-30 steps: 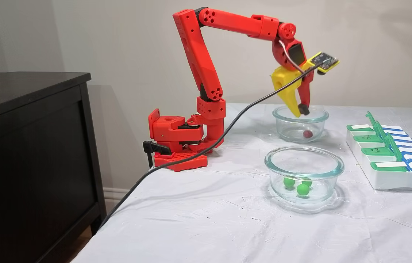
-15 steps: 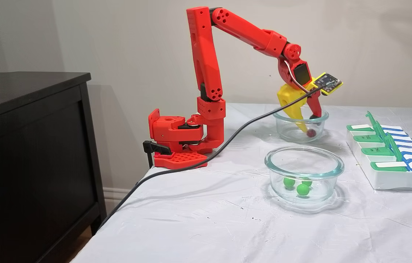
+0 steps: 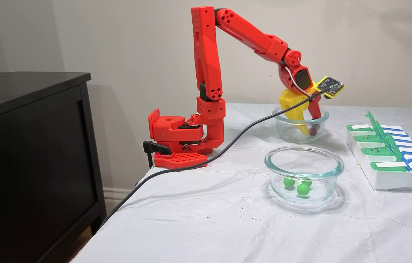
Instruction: Sort medicines into box.
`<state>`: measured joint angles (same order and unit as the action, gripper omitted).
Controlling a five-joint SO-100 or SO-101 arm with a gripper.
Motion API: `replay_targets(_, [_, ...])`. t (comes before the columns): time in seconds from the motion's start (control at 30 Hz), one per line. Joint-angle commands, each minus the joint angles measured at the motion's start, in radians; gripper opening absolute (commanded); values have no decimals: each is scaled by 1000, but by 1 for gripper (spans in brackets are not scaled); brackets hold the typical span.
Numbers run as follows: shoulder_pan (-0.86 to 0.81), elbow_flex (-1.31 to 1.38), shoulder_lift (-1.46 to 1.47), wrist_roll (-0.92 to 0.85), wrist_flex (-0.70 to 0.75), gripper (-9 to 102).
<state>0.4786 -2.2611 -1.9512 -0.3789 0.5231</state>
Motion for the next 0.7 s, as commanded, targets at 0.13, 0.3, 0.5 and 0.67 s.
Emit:
replay_targets(0.13, [-32,6,21,-40,-69,13])
replay_targets(0.3, [-41,8,-8,-67,-72,14])
replay_targets(0.5, [-57,21,-60,-101,-9,15])
replay_targets(0.67, [-71,35,-55,-124,3,15])
